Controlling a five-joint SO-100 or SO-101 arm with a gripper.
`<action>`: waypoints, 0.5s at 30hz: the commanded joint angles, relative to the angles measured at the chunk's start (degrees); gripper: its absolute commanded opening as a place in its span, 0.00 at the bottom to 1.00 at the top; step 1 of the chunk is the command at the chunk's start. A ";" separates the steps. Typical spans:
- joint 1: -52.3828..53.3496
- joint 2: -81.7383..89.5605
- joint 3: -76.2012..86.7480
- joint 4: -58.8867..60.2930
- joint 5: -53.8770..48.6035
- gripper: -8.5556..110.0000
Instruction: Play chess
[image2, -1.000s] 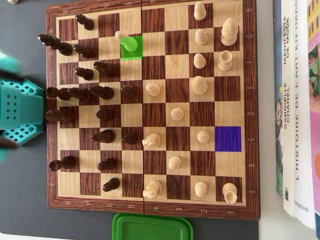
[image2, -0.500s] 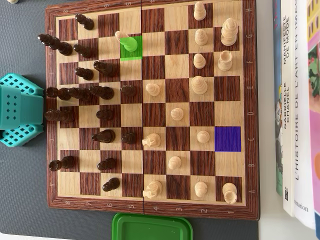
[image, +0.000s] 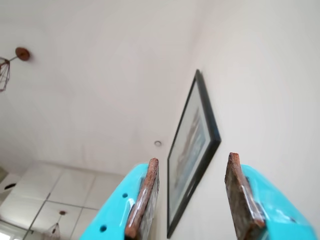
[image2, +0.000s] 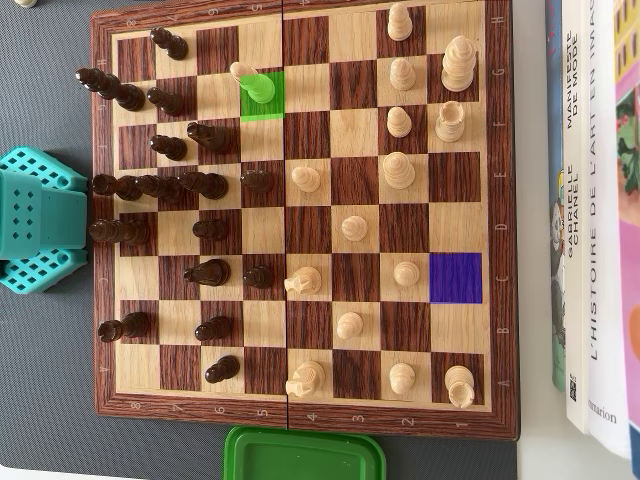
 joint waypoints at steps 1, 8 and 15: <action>-0.35 -0.53 1.14 -5.19 0.00 0.23; -0.26 -0.53 1.14 -15.47 -0.44 0.23; -0.26 -0.53 1.14 -21.97 -0.44 0.23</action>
